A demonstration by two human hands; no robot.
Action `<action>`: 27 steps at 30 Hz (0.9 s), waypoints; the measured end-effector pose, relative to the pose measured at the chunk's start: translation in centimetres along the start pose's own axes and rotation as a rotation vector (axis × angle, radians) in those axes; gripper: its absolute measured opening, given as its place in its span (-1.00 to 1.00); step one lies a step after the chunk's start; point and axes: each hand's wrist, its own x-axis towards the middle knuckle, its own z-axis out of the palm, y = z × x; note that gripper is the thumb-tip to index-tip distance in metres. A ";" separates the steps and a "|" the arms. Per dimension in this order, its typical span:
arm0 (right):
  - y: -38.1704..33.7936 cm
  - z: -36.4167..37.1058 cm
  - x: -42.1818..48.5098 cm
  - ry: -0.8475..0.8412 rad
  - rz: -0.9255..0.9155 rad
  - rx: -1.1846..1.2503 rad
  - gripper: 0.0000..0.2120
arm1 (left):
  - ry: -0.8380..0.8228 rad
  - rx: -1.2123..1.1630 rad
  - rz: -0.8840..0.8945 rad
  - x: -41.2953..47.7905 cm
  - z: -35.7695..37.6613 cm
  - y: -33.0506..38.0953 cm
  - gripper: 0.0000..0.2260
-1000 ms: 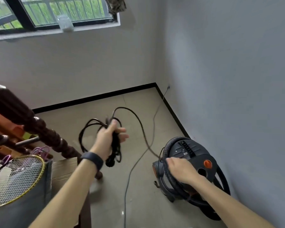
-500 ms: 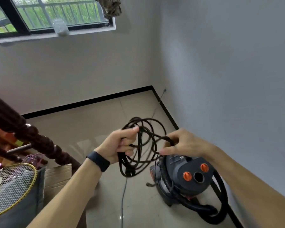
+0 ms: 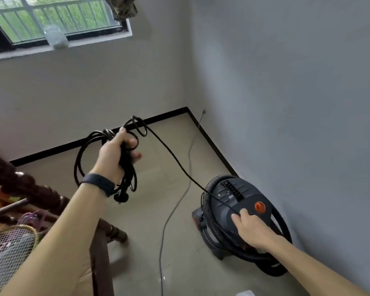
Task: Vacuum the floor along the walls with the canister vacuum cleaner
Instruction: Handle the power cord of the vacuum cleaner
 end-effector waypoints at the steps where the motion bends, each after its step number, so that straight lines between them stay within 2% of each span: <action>1: -2.9 -0.9 -0.6 -0.047 -0.125 -0.073 -0.77 | -0.014 0.094 -0.023 -0.1 0.7 -2.3 -0.78; 2: -5.9 -1.8 -1.1 -0.079 -0.234 -0.112 -0.79 | -0.049 0.160 -0.054 -0.4 1.5 -4.8 -0.78; 4: -10.7 -3.8 -2.1 -0.018 -0.412 -0.016 -0.81 | -0.150 0.242 -0.102 -1.9 3.0 -9.2 -0.77; 7: -13.5 -7.7 -1.7 0.134 -0.520 0.119 -0.89 | -0.286 0.363 -0.101 -4.1 4.0 -13.5 -0.69; 9: -12.0 -9.3 -0.3 0.205 -0.471 0.178 -0.92 | -0.339 0.423 -0.135 -4.8 3.9 -14.2 -0.62; 11: -9.1 -9.5 1.9 0.273 -0.371 0.247 -0.85 | -0.368 0.510 -0.170 -4.6 3.8 -13.7 -0.60; 14: -5.3 -8.1 4.6 0.348 -0.278 0.260 -0.79 | -0.319 0.563 -0.212 -3.3 3.5 -11.8 -0.59; 16: -4.1 -7.1 5.4 0.352 -0.224 0.363 -0.78 | -0.319 0.454 -0.274 -2.3 3.7 -10.5 -0.59; 18: -3.4 -6.3 5.7 0.240 -0.191 0.655 -0.69 | -0.343 0.309 -0.353 -1.1 4.9 -9.7 -0.59; 21: -2.7 -5.0 5.8 0.015 -0.174 0.957 -0.18 | -0.401 0.009 -0.530 0.5 7.4 -10.6 -0.58; 22: -2.0 -4.5 6.3 -0.026 -0.142 1.028 -0.09 | -0.447 -0.095 -0.610 0.9 8.4 -11.5 -0.58; 24: 0.2 -4.3 7.5 -0.089 -0.101 1.219 -0.12 | -0.561 -0.323 -0.755 1.5 10.6 -14.1 -0.57; 25: 1.6 -4.5 8.1 -0.136 -0.096 1.309 -0.23 | -0.615 -0.414 -0.804 1.7 11.6 -15.7 -0.57; 27: 4.3 -5.3 8.8 -0.178 -0.097 1.394 -0.60 | -0.668 -0.475 -0.867 2.4 13.7 -18.9 -0.58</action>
